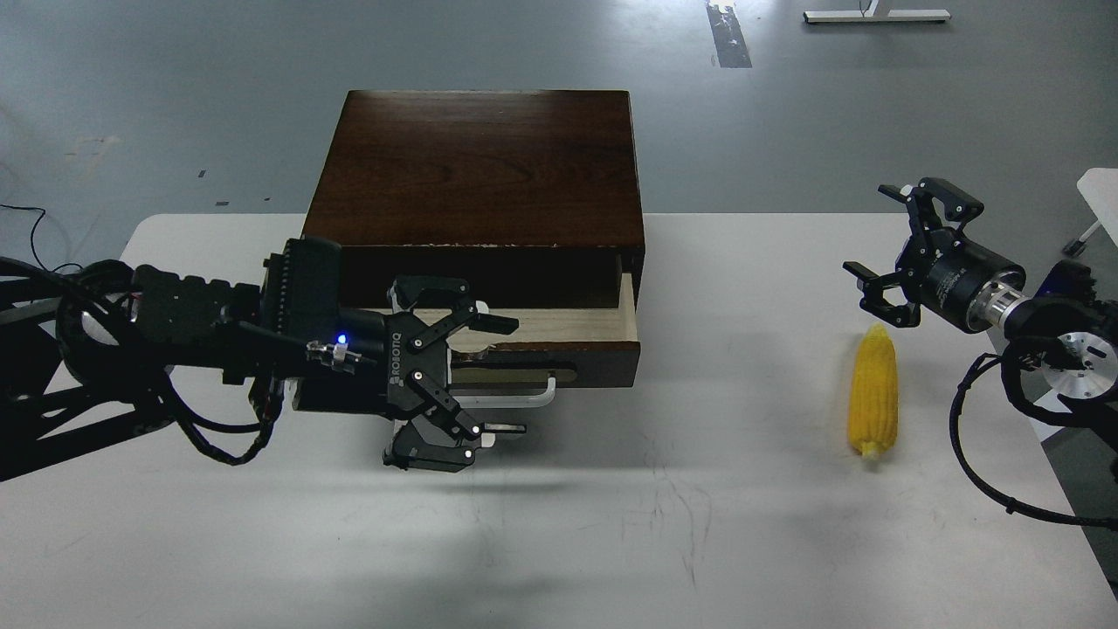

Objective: Put corn in drawer with both arms

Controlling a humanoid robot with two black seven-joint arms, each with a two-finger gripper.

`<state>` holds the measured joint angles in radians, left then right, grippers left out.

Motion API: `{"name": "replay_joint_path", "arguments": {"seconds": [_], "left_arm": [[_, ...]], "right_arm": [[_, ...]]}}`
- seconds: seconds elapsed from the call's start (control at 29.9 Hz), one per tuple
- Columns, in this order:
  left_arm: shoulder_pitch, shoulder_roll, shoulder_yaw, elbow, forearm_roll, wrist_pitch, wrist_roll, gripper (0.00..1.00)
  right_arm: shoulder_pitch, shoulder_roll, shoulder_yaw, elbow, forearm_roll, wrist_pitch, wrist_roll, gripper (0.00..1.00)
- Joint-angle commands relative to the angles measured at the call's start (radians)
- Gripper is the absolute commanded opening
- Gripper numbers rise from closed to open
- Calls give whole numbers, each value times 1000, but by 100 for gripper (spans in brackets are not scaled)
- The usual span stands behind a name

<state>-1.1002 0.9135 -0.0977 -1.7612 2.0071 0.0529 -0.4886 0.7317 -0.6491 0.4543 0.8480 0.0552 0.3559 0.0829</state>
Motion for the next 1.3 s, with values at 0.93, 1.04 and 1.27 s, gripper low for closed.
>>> {"name": "replay_joint_path", "arguments": {"seconds": [0.93, 1.04, 1.27], "left_arm": [[154, -140, -272, 924, -1890, -136, 369, 98], [168, -139, -274, 931, -1891, -134, 369, 98], [201, -133, -274, 931, -1889, -134, 355, 98]], "right_arm": [[51, -386, -3, 338, -930, 8, 6, 100], [37, -435, -12, 364, -1162, 8, 3, 100], [54, -466, -157, 375, -1264, 8, -12, 100]]}}
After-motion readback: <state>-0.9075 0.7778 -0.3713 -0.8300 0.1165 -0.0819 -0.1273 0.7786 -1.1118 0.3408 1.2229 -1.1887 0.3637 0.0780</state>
